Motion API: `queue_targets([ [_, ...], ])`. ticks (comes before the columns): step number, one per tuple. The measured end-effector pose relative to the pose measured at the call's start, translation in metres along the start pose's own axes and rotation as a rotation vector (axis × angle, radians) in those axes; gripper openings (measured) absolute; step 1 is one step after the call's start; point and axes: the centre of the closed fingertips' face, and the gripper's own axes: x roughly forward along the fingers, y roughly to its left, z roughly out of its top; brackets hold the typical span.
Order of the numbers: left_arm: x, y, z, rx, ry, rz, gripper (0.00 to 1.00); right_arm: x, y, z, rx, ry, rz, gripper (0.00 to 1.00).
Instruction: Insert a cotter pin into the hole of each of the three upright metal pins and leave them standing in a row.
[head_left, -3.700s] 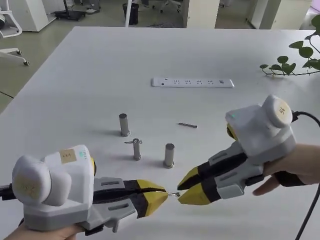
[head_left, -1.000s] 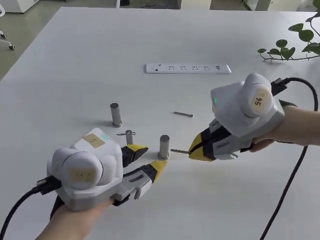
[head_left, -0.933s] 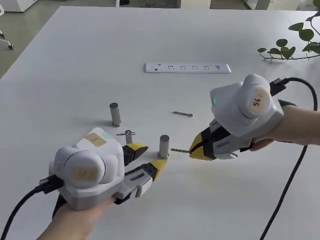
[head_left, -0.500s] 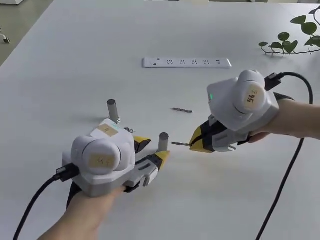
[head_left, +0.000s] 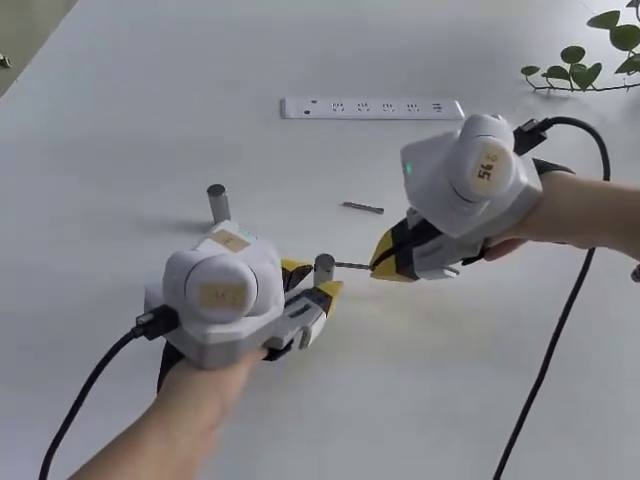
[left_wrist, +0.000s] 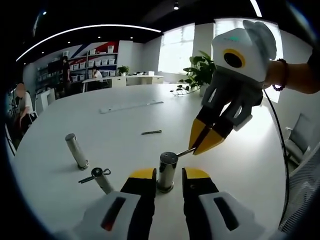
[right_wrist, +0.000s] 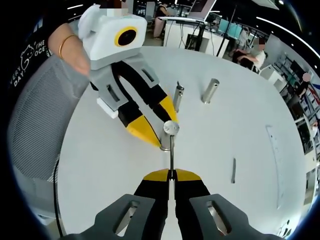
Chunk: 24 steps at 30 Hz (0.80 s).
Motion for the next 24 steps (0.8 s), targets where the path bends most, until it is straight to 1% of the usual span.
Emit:
queue_targets([
  [2,0.001,0.0,0.0,0.0,-0.005,-0.001,0.15,0.0,0.001,0.0,-0.006,0.006,0.001,0.0],
  [3,0.002,0.001,0.001,0.009,-0.007,0.002,0.14,-0.001,0.002,0.0,-0.009,0.01,0.003,0.0],
  [5,0.002,0.002,-0.001,0.0,-0.002,0.001,0.14,-0.001,0.003,0.0,-0.02,0.016,0.005,0.0],
  [7,0.003,0.004,-0.001,0.003,-0.002,0.006,0.12,-0.001,0.004,0.0,-0.026,0.02,0.008,0.0],
  [10,0.003,0.004,-0.001,-0.002,-0.001,0.002,0.12,0.0,0.0,0.001,-0.029,0.021,0.006,0.0],
  [16,0.003,0.003,-0.002,-0.002,-0.003,0.009,0.12,-0.002,0.001,0.008,-0.046,0.016,0.004,0.0],
  [24,0.004,0.004,-0.004,-0.029,-0.012,0.021,0.12,0.001,0.001,0.017,-0.057,0.018,0.004,0.0],
])
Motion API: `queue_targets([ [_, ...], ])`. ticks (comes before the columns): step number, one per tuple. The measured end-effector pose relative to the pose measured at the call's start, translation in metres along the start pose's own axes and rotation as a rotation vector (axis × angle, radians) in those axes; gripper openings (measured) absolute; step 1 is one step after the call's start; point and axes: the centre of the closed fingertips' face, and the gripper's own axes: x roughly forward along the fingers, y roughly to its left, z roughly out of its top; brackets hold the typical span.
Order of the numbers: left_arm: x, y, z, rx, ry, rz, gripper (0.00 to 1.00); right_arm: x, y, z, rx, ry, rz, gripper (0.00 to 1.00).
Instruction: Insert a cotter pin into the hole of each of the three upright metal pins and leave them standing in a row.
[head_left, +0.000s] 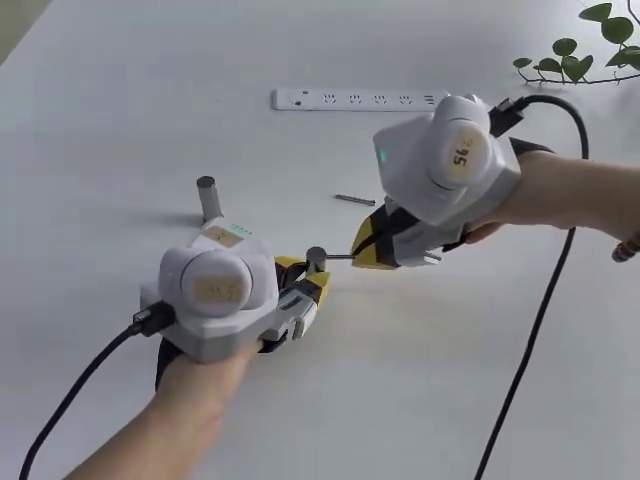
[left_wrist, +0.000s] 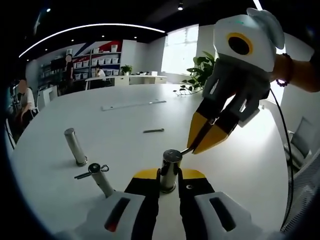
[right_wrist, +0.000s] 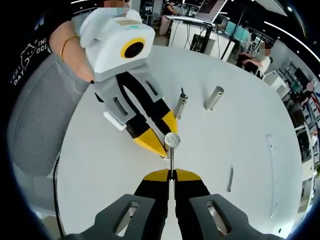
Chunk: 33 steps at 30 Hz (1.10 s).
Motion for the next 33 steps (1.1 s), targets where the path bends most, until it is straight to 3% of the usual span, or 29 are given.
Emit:
queue_targets([
  [12,0.002,0.0,-0.003,-0.025,-0.008,0.022,0.12,0.006,-0.002,0.009,0.016,-0.002,0.008,0.0],
  [16,0.004,0.001,-0.005,-0.072,0.001,0.032,0.13,0.008,-0.001,0.012,0.028,-0.005,0.005,0.0],
  [20,0.004,0.0,-0.006,-0.045,0.003,0.044,0.13,0.011,-0.003,0.013,0.053,-0.017,0.007,0.0],
  [27,0.003,0.001,-0.006,-0.057,0.007,0.047,0.13,0.01,0.001,0.016,0.118,-0.053,0.009,0.0],
  [31,0.004,0.001,-0.007,-0.066,0.009,0.047,0.13,0.006,0.002,0.015,0.113,-0.054,-0.001,0.08],
  [33,0.004,0.001,-0.007,-0.069,0.009,0.048,0.13,0.004,0.002,0.012,0.107,-0.053,0.001,0.06],
])
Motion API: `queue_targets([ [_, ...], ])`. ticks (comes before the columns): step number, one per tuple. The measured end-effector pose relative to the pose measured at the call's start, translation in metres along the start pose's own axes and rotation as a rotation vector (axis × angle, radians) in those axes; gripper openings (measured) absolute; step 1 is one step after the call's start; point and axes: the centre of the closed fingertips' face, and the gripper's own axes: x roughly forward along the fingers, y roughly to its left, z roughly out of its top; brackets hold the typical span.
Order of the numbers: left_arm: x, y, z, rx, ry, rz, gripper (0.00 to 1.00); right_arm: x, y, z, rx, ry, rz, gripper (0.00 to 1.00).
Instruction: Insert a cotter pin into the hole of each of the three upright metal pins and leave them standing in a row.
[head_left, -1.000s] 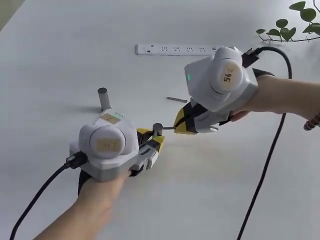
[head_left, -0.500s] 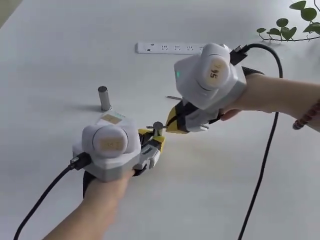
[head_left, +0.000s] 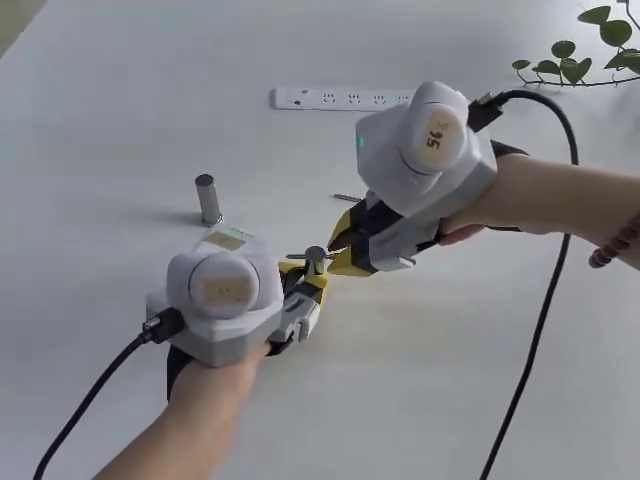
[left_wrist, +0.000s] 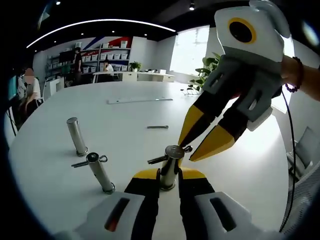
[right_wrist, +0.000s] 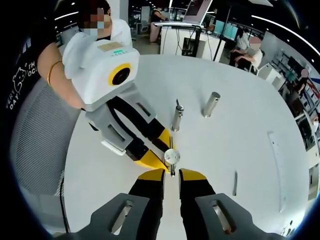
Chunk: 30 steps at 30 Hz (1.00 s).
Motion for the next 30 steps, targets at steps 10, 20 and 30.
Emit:
queue_targets([
  [10,0.0,0.0,0.0,-0.005,0.003,0.006,0.13,-0.002,-0.001,-0.005,0.02,0.011,-0.014,0.0],
  [20,-0.001,-0.001,0.0,-0.008,0.005,0.01,0.13,0.001,-0.001,0.003,-0.009,0.004,-0.009,0.0],
  [30,-0.001,-0.001,0.0,-0.015,0.009,0.017,0.13,0.003,-0.002,0.008,0.057,-0.036,-0.008,0.07],
])
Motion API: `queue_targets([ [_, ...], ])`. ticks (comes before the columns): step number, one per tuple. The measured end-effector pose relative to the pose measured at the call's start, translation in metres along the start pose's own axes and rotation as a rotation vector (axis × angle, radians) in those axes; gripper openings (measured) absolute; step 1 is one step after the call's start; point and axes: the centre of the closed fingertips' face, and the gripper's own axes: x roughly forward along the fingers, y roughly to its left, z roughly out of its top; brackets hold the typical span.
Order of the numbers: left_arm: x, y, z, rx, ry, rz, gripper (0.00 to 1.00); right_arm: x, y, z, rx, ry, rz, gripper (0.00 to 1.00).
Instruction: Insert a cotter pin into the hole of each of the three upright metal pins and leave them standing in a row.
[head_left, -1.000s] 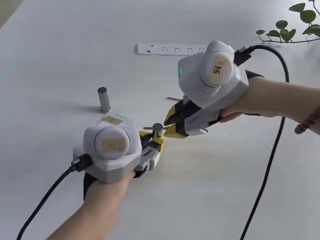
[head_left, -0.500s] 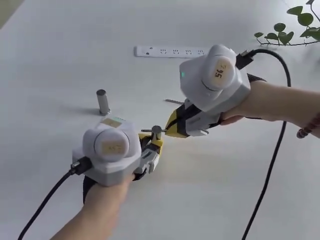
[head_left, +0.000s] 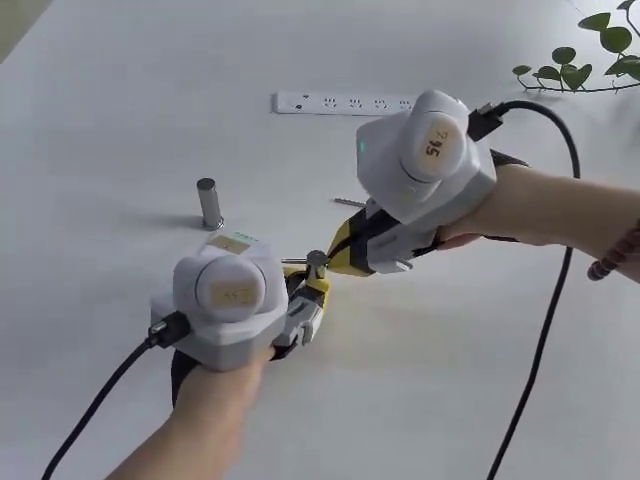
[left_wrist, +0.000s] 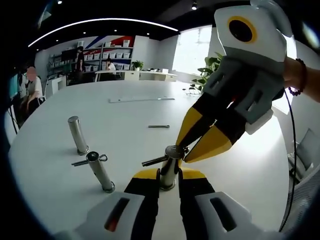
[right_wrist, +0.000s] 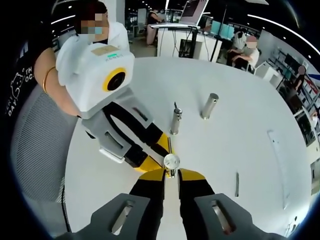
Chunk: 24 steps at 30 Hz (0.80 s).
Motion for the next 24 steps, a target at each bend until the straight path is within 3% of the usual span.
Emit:
queue_targets([
  [2,0.0,0.001,0.0,-0.018,0.008,-0.003,0.13,0.0,-0.001,0.003,0.013,-0.017,-0.006,0.15],
  [9,-0.004,-0.003,0.003,0.007,0.006,-0.011,0.17,0.002,-0.001,0.009,0.049,-0.061,0.0,0.14],
  [16,-0.01,-0.002,-0.001,0.057,0.022,-0.007,0.23,0.009,0.002,0.008,0.05,-0.06,0.008,0.13],
  [24,-0.015,-0.002,-0.001,0.071,0.029,-0.013,0.26,0.013,0.003,0.006,0.034,-0.055,-0.001,0.09],
])
